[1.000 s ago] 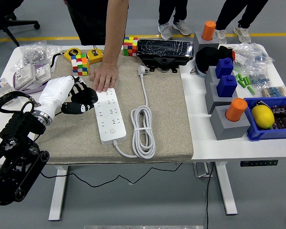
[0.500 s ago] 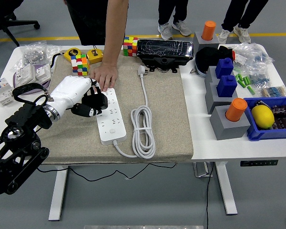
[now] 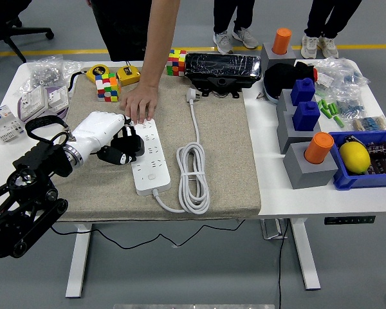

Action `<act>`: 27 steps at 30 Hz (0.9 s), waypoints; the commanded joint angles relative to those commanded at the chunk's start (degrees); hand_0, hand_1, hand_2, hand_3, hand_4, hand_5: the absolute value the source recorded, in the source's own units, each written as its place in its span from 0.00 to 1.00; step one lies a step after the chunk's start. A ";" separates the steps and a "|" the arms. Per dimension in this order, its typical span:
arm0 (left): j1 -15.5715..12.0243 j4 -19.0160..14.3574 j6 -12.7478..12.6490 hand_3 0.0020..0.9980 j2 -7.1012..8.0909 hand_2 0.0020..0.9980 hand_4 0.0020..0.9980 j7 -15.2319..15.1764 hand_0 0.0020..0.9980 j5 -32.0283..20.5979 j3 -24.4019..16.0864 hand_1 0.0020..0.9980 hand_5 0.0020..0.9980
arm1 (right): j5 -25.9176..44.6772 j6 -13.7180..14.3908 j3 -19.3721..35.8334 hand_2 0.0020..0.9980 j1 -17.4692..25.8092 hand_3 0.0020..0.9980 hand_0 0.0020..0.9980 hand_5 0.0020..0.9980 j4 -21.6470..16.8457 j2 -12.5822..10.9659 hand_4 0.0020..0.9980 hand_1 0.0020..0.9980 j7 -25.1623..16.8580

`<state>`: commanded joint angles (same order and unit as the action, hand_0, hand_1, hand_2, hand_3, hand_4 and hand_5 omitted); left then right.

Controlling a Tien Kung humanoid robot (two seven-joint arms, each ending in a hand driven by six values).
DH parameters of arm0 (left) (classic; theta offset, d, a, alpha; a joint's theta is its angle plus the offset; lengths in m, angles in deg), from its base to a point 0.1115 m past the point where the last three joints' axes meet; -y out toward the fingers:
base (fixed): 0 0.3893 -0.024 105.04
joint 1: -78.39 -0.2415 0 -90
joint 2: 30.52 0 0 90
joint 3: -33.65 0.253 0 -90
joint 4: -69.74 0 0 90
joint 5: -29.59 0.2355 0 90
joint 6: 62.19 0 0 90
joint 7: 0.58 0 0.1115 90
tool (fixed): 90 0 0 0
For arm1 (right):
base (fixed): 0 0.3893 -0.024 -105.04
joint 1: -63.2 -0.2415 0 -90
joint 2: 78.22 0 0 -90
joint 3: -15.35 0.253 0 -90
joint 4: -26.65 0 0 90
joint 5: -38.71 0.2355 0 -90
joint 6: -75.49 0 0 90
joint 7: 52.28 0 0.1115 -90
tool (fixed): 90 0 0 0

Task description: Pick up the plug,place it near the board,insert it into the board,press the button

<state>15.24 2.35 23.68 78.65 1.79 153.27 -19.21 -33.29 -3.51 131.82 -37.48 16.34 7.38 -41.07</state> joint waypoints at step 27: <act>0.73 3.49 -0.25 0.51 -0.87 0.38 0.74 -0.48 0.34 -0.41 0.07 0.38 0.00 | 0.07 -0.10 0.05 0.71 -0.26 0.76 0.78 1.00 0.00 -0.12 1.00 0.70 -0.04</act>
<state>15.96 5.84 23.43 77.78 1.31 152.86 -19.14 -33.22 -3.62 131.87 -37.75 16.34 7.26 -41.10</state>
